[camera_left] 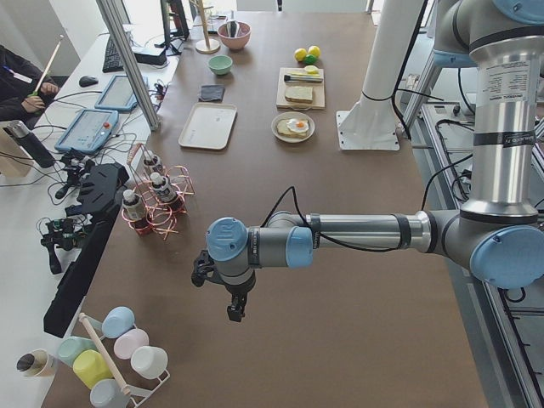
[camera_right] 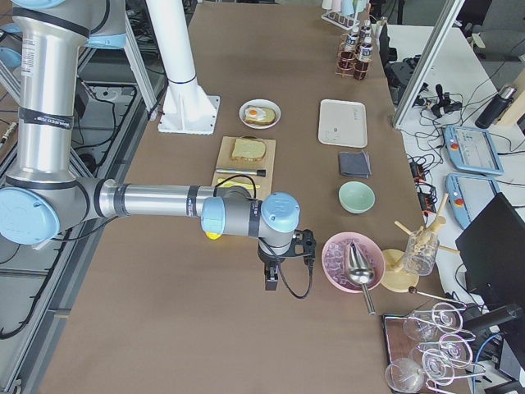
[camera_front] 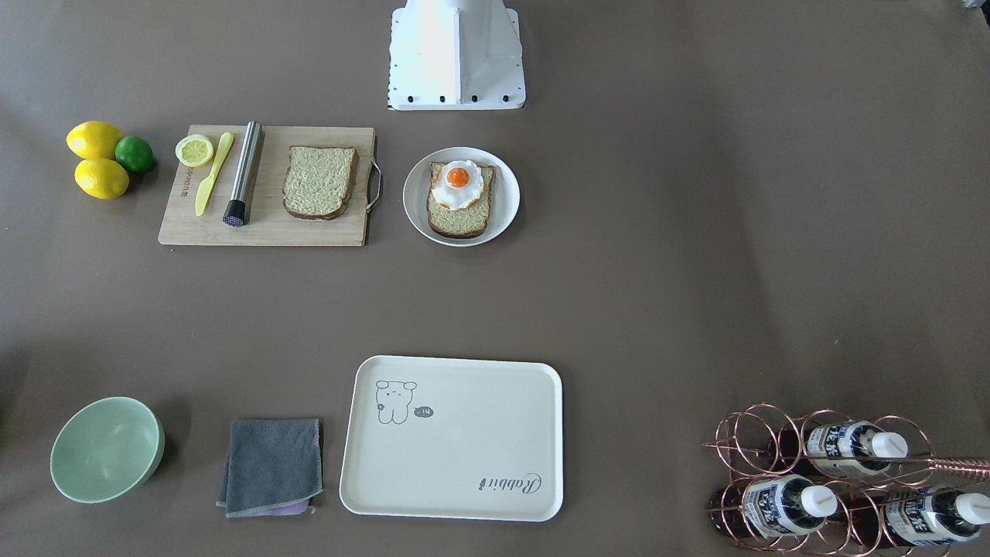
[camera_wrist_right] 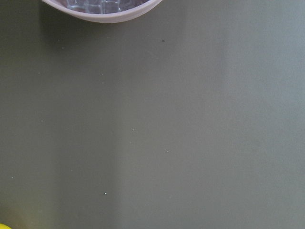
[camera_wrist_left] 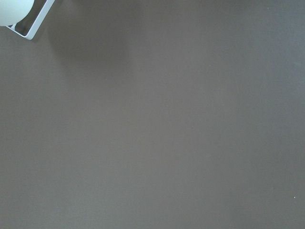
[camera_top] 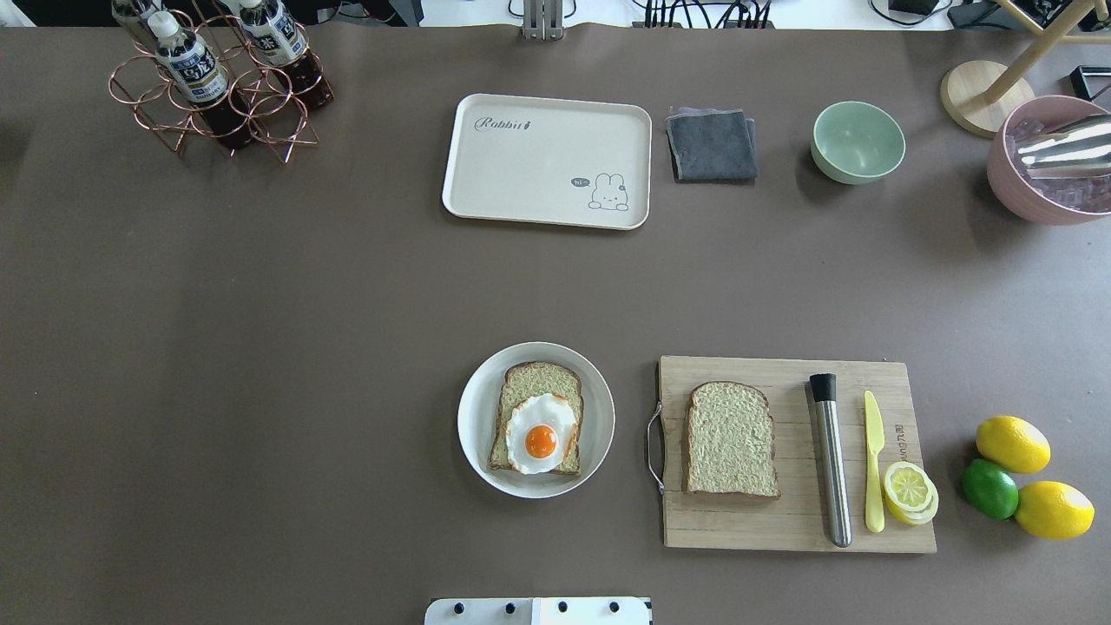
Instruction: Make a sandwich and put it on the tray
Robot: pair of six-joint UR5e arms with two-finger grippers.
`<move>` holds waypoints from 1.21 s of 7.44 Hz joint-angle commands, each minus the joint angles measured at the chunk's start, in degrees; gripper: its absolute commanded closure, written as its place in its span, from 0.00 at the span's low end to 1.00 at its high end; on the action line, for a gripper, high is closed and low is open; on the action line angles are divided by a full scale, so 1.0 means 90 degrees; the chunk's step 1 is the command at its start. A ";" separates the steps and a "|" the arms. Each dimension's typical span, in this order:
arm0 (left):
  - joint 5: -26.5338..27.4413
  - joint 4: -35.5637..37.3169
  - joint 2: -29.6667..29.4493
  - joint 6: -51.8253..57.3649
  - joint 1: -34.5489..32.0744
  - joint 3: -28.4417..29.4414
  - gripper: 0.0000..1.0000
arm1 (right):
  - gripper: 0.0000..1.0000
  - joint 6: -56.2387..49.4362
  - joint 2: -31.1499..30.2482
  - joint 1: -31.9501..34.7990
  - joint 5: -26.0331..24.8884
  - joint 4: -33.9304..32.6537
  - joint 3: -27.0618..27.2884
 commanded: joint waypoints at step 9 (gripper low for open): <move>-0.0010 -0.0019 0.0011 0.0000 -0.0043 0.0012 0.02 | 0.00 0.0000 -0.0012 0.0000 -0.0005 0.0000 0.0019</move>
